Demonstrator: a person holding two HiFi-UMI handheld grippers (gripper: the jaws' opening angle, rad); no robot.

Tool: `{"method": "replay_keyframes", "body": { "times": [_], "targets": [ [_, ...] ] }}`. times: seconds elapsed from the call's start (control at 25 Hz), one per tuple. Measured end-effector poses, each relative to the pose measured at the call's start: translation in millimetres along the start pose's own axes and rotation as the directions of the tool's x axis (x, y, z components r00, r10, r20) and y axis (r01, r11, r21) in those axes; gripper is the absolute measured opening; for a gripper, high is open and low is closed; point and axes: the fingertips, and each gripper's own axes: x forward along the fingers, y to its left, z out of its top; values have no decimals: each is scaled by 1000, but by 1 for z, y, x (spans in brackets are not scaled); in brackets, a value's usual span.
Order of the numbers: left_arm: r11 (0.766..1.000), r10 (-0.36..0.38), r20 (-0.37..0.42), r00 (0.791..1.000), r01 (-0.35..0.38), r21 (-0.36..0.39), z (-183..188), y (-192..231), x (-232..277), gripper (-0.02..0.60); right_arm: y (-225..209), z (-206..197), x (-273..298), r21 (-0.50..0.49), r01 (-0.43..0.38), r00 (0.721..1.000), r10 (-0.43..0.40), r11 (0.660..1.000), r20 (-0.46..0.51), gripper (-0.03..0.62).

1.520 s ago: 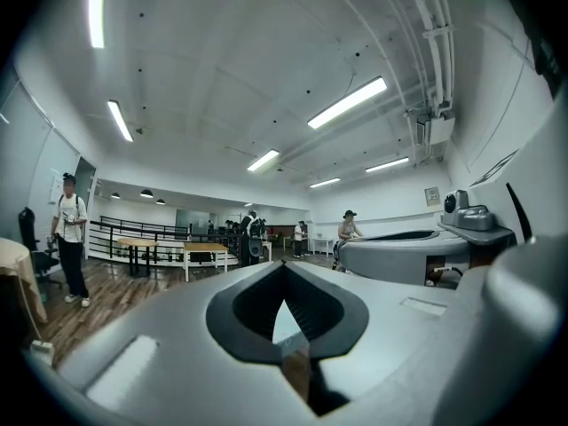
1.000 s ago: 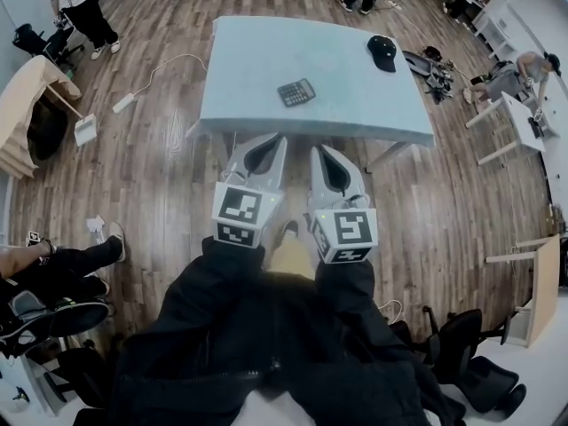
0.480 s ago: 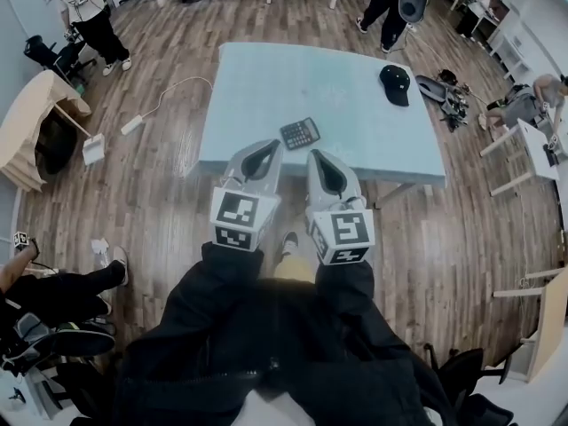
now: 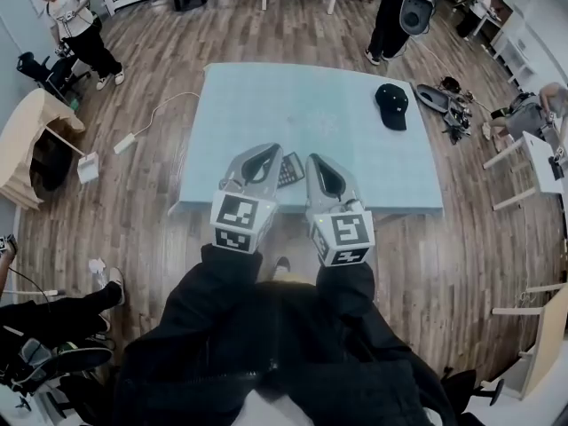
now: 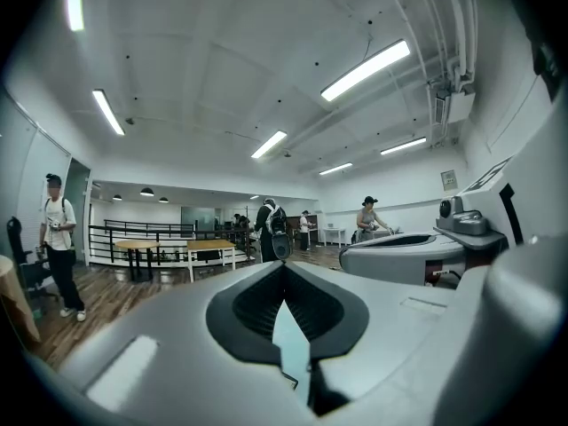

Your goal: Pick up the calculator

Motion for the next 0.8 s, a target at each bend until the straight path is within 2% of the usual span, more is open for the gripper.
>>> {"method": "replay_keyframes", "body": {
  "times": [0.4,0.64,0.8],
  "targets": [
    [999,31,-47,998,-32,-13,-12,16,77,2,-60,-22,57,43,-44,999,45,998,-30,0],
    [999,40,-108,993,-41,-4,-29,19,102,3,-69,-41,69,90,-90,993,96,992,-68,0],
    [999,45,-117,992,-46,-4,-43,22,116,3,-70,-58,76,106,-97,990,107,990,-95,0]
  ]
}}
